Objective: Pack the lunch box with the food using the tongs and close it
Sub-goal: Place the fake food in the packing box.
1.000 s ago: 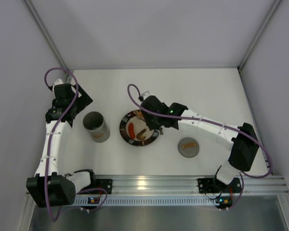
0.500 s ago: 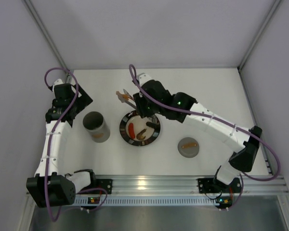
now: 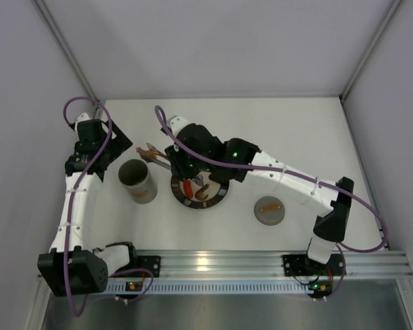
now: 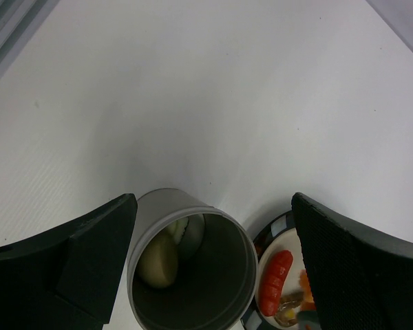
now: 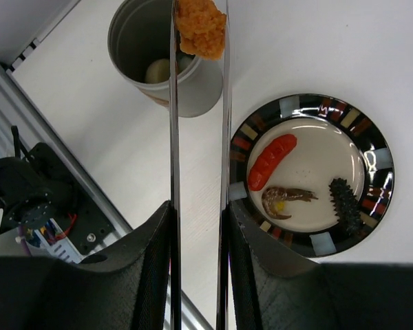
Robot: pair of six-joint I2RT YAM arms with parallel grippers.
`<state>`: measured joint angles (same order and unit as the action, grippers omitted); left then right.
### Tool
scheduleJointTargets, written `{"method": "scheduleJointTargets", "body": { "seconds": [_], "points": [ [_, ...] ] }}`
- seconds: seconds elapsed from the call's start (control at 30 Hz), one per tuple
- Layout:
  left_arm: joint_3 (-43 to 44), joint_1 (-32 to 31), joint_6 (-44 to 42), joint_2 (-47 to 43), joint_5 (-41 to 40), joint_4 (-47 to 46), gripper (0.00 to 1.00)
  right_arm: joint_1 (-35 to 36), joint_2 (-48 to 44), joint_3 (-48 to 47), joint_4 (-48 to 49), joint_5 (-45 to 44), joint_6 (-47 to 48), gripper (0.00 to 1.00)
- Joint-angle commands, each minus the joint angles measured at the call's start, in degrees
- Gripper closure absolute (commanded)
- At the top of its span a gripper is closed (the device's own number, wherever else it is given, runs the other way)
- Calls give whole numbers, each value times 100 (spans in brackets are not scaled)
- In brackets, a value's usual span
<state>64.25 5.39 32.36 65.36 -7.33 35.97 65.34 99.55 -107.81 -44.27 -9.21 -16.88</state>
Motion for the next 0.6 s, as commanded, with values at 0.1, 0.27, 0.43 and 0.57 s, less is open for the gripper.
{"method": "scheduleJointTargets", "body": {
  "seconds": [0.1,0.27,0.43,0.57],
  "points": [
    [35,50,69,-103,-58,-327,1,233,135,-355,77,130,36,85],
    [35,50,60,-94,-58,-327,1,312,390,-530,77,200,36,85],
    [18,41,34,-94,-75,-318,1,365,548,-566,182,288,45,83],
    [18,41,16,-111,-93,-318,1,365,645,-592,208,306,54,79]
  ]
}}
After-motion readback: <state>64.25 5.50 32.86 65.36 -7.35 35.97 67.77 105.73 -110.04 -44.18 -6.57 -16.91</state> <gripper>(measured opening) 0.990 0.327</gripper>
